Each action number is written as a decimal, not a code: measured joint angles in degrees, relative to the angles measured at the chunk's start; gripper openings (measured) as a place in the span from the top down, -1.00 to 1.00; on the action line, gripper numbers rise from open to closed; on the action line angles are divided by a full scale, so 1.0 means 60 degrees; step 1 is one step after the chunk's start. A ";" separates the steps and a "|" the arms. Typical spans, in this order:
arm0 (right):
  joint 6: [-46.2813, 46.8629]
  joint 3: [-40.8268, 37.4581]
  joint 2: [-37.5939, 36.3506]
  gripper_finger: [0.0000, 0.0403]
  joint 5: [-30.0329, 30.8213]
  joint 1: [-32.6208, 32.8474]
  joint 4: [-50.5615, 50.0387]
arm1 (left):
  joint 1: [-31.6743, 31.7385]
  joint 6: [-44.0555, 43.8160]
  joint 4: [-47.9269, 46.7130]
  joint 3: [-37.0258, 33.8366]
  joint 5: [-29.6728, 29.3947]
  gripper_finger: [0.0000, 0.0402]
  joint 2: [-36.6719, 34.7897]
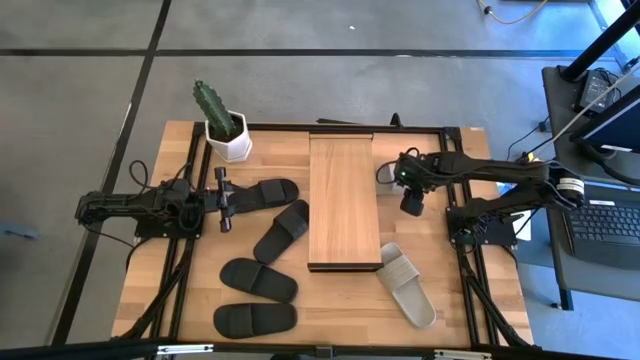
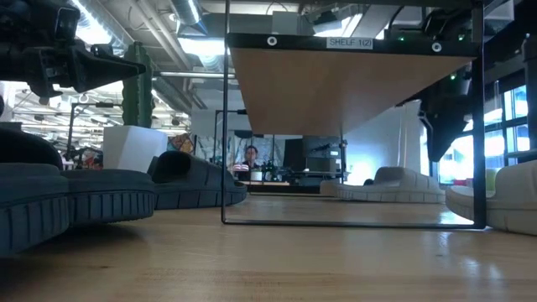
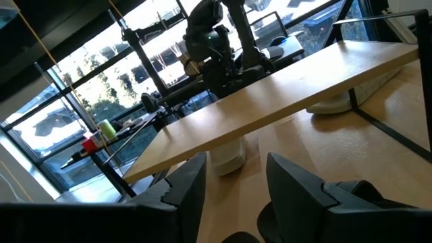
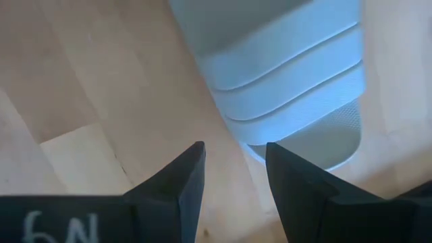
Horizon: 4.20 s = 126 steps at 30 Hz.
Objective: Pick and place slides into the shelf
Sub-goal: Put the gray slipper under the shelf
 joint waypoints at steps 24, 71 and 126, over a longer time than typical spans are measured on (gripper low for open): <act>-0.0372 -0.0036 0.0702 0.21 0.0237 -0.0286 -0.0157 | 0.0003 0.0000 0.0007 0.0000 -0.0017 0.27 -0.0003; -0.5540 -0.0283 0.1744 0.21 0.0360 -0.0951 -0.0178 | 0.0003 -0.0073 0.0124 0.0000 -0.0418 0.27 0.0000; -0.3357 -0.0497 0.2099 0.99 0.0250 0.1190 0.0793 | 0.0000 -0.0027 0.0124 0.0000 -0.0418 0.27 -0.0003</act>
